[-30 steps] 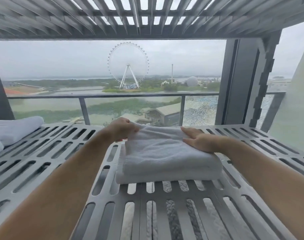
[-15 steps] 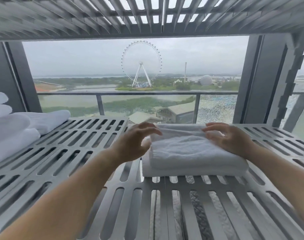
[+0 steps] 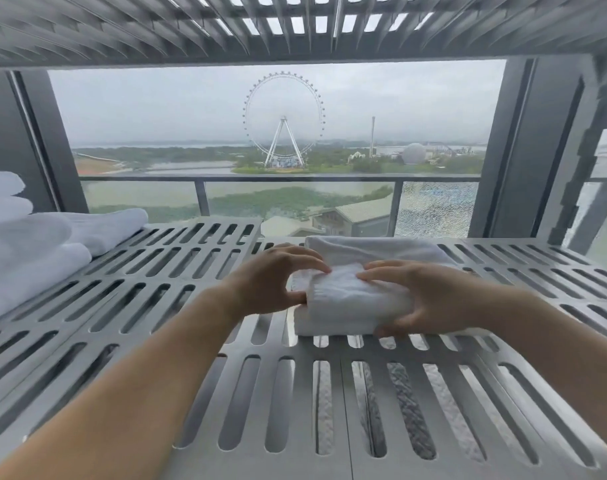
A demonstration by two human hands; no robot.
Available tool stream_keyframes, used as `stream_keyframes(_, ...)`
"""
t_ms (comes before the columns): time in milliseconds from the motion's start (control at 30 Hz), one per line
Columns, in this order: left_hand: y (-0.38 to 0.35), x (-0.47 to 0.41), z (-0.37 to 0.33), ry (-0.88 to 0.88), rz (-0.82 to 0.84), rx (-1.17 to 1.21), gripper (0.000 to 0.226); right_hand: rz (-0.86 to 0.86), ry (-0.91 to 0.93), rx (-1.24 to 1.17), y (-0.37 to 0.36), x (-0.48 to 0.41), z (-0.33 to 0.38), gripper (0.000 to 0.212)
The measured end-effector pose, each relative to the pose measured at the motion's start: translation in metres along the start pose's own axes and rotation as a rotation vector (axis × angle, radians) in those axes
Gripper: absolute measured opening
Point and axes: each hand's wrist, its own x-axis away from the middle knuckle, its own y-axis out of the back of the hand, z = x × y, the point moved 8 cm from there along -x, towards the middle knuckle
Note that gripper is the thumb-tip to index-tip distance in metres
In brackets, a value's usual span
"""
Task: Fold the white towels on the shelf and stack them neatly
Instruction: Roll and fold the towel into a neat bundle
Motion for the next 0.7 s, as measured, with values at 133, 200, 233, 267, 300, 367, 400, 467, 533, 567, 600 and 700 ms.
stream_keyframes(133,-0.002,0.000,-0.009,-0.025,-0.048,-0.060,0.050,-0.193,0.094,-0.052,0.010,0.002,0.013,0.047)
stream_keyframes(200,-0.007,-0.002,-0.017,-0.039,-0.073,-0.086,0.055,-0.214,0.102,-0.047,0.010,0.001,0.015,0.036)
stream_keyframes(233,-0.009,-0.003,-0.020,-0.048,-0.094,-0.095,0.056,-0.218,0.098,-0.040,0.009,0.001,0.016,0.037)
stream_keyframes(267,-0.010,-0.004,-0.022,-0.051,-0.123,-0.095,0.055,-0.224,0.096,-0.036,0.008,0.000,0.017,0.040)
stream_keyframes(300,-0.010,-0.004,-0.023,-0.047,-0.148,-0.085,0.052,-0.231,0.098,-0.038,0.008,0.000,0.017,0.042)
stream_keyframes(367,-0.010,-0.005,-0.021,-0.027,-0.171,-0.055,0.043,-0.239,0.105,-0.051,0.008,0.001,0.018,0.041)
stream_keyframes(400,-0.009,-0.005,-0.020,-0.017,-0.177,-0.039,0.039,-0.245,0.108,-0.056,0.008,0.001,0.019,0.040)
stream_keyframes(467,-0.009,-0.005,-0.020,-0.001,-0.182,-0.014,0.037,-0.259,0.116,-0.054,0.008,0.002,0.020,0.038)
stream_keyframes(533,-0.007,-0.005,-0.023,-0.014,-0.192,-0.017,0.034,-0.260,0.112,-0.046,0.007,0.002,0.021,0.038)
stream_keyframes(567,-0.006,-0.004,-0.026,-0.034,-0.198,-0.030,0.032,-0.257,0.107,-0.036,0.006,0.002,0.020,0.039)
stream_keyframes(600,-0.005,-0.004,-0.029,-0.056,-0.202,-0.048,0.030,-0.255,0.100,-0.021,0.005,0.001,0.020,0.041)
stream_keyframes(700,0.011,-0.006,-0.033,-0.112,-0.270,-0.112,0.029,-0.247,0.066,0.039,0.004,-0.002,0.017,0.052)
